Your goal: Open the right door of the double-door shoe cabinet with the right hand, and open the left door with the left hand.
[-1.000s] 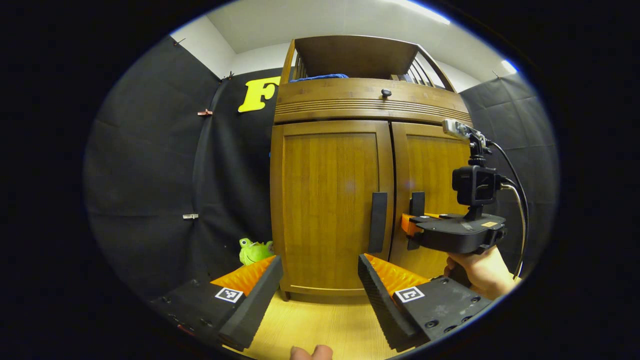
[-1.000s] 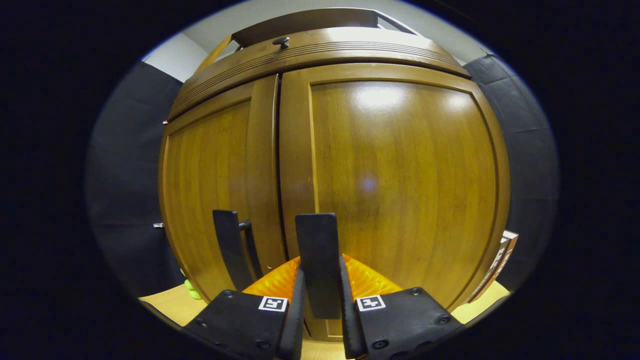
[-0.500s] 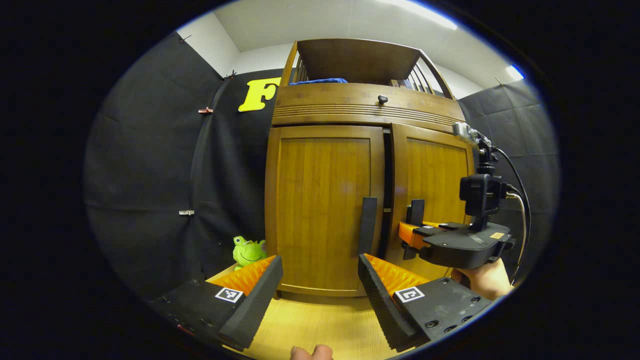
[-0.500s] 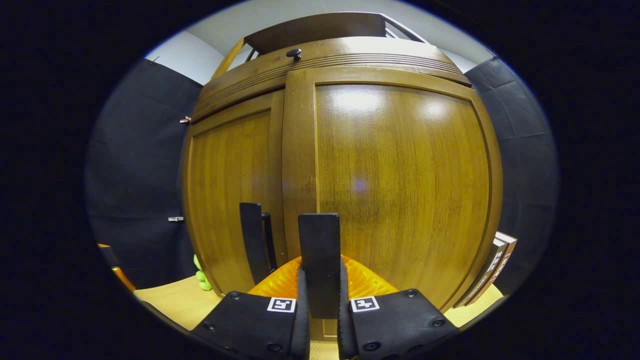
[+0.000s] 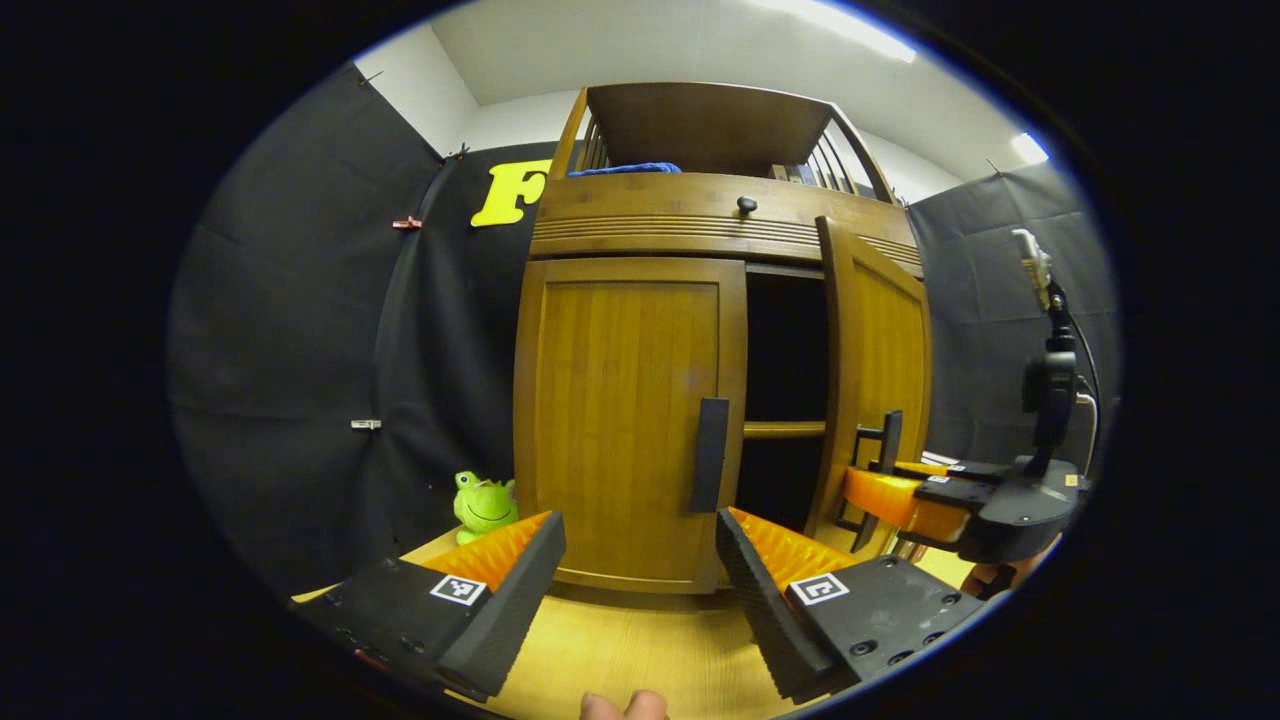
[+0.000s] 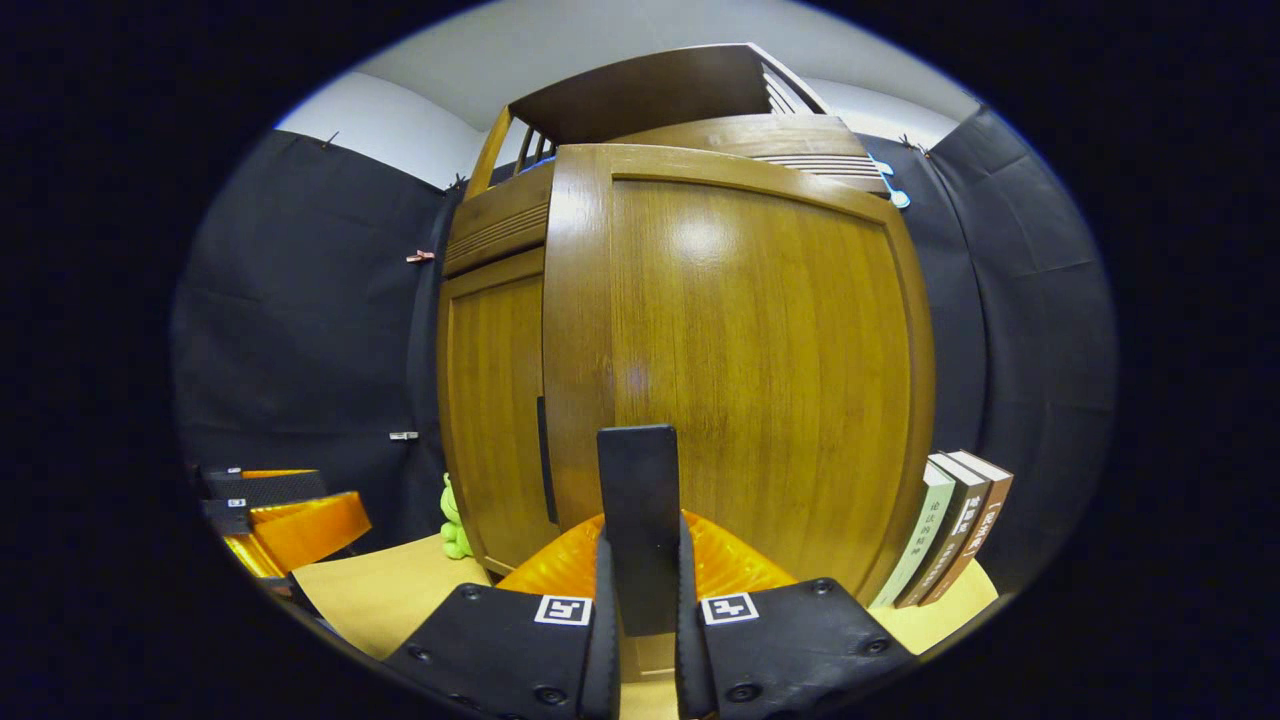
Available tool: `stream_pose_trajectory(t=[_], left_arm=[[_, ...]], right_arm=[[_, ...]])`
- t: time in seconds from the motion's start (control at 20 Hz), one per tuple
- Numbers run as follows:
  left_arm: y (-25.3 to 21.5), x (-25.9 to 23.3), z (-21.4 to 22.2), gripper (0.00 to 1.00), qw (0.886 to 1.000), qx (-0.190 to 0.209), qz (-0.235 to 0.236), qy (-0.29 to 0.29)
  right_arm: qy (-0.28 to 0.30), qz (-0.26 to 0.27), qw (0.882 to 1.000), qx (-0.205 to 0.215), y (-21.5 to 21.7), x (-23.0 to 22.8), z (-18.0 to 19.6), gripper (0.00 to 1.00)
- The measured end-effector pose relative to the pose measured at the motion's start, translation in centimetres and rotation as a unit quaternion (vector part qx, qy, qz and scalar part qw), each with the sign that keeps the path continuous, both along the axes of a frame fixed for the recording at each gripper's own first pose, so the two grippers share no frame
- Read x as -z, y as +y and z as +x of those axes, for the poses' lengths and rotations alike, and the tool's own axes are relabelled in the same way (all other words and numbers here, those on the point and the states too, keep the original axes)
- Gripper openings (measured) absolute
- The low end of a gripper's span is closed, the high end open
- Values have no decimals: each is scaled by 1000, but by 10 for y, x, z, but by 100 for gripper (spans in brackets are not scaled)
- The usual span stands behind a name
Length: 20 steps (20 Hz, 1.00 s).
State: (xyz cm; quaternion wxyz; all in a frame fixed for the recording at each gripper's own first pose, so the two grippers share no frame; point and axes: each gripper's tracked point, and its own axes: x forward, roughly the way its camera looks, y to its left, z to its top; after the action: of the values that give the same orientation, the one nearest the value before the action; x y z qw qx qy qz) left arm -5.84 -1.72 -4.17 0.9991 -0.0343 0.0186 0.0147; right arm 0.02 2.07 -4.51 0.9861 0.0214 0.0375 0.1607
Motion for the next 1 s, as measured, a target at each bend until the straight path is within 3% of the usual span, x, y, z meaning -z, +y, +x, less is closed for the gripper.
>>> stream_pose_trajectory(t=[0.15, 0.3, 0.4, 0.65, 0.75, 0.8, 0.85, 0.9, 1.0], left_arm=[[-10, 1, -1, 94, 1000, 1, -2, -2], [-20, 3, 0, 93, 1000, 2, -2, 2], [-26, 2, 1, 94, 1000, 3, -1, 2], [-50, 2, 7, 94, 1000, 15, -6, 1], [-62, 5, 10, 94, 1000, 24, -8, 4], [-67, 5, 11, 94, 1000, 28, -7, 3], [-71, 5, 13, 94, 999, 32, -6, 2], [-76, 5, 15, 94, 999, 35, -5, 2], [-84, 7, 18, 94, 999, 41, -8, 3]], right_arm=[[-4, 3, 1000, -6, -18, -3, -21, 29], [-7, 6, 1000, -9, -36, -7, -40, 21], [-11, 9, 1000, -4, -52, -11, -52, 29], [-22, 7, 999, 25, -90, -18, -74, 20], [-21, 10, 999, 34, -104, -20, -79, 25], [-21, 10, 999, 40, -111, -21, -81, 20], [-21, 8, 999, 47, -119, -22, -81, 24], [-21, 6, 998, 56, -128, -22, -87, 19], [-23, -6, 997, 78, -146, -24, -89, 19]])
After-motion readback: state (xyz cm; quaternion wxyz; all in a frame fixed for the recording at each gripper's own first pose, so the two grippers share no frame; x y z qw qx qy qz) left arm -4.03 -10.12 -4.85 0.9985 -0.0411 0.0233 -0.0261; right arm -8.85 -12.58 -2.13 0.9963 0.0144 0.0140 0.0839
